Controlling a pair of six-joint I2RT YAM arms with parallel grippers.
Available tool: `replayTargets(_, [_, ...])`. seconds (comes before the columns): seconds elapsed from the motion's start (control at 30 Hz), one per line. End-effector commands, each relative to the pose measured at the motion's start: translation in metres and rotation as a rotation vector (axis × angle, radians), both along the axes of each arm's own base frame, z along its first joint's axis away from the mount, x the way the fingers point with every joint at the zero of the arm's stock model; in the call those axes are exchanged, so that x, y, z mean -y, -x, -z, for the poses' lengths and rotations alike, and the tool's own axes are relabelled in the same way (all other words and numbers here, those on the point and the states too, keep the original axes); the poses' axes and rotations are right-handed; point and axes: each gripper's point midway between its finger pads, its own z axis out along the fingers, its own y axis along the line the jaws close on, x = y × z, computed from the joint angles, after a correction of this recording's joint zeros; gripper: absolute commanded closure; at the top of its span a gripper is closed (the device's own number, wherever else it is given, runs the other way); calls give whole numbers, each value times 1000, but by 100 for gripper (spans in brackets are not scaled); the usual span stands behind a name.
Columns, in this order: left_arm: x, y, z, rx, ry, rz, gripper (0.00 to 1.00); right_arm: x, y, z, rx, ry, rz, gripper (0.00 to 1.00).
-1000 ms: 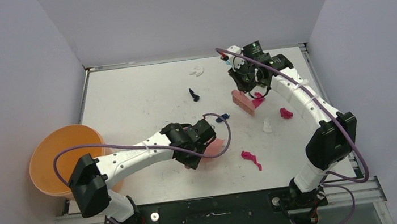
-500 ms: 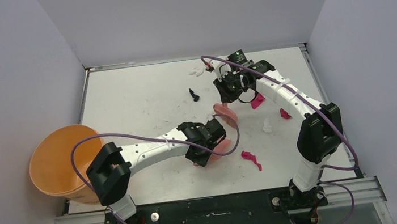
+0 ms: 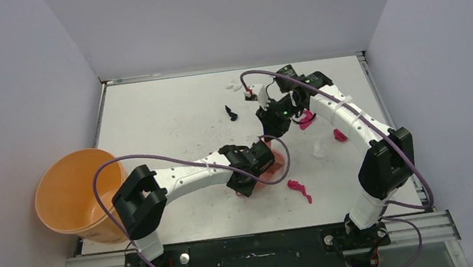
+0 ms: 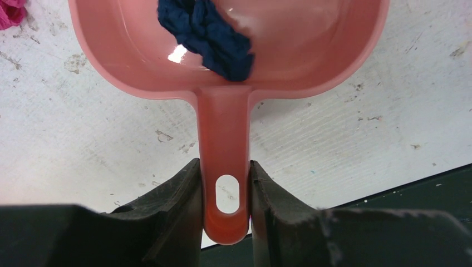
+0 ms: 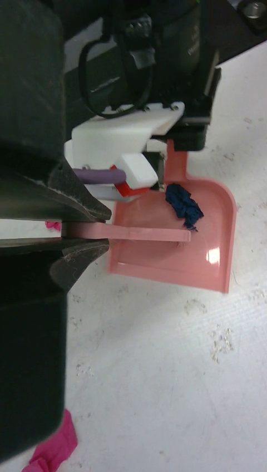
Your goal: Sweep away the paper scraps from the table
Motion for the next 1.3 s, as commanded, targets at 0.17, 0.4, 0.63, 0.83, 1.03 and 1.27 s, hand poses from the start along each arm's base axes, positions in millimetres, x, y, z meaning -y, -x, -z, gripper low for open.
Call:
replayTargets(0.17, [-3, -9, -18, 123, 113, -102, 100, 29, 3, -62, 31, -111, -79, 95])
replayTargets(0.4, [-21, -3, -37, 173, 206, -212, 100, 56, -54, -96, 223, -91, 48, 95])
replayTargets(0.63, [-69, 23, -58, 138, 165, -375, 100, 50, -141, -132, 583, 9, 245, 95])
replayTargets(0.83, [-100, 42, -57, 91, 112, -443, 100, 21, -203, -134, 849, 122, 301, 95])
replayTargets(1.03, [-108, 54, -36, 32, 83, -445, 100, -25, -248, -102, 992, 174, 195, 95])
replayTargets(1.27, [-107, 52, -20, -6, 29, -414, 100, -58, -300, -55, 1119, 262, 199, 95])
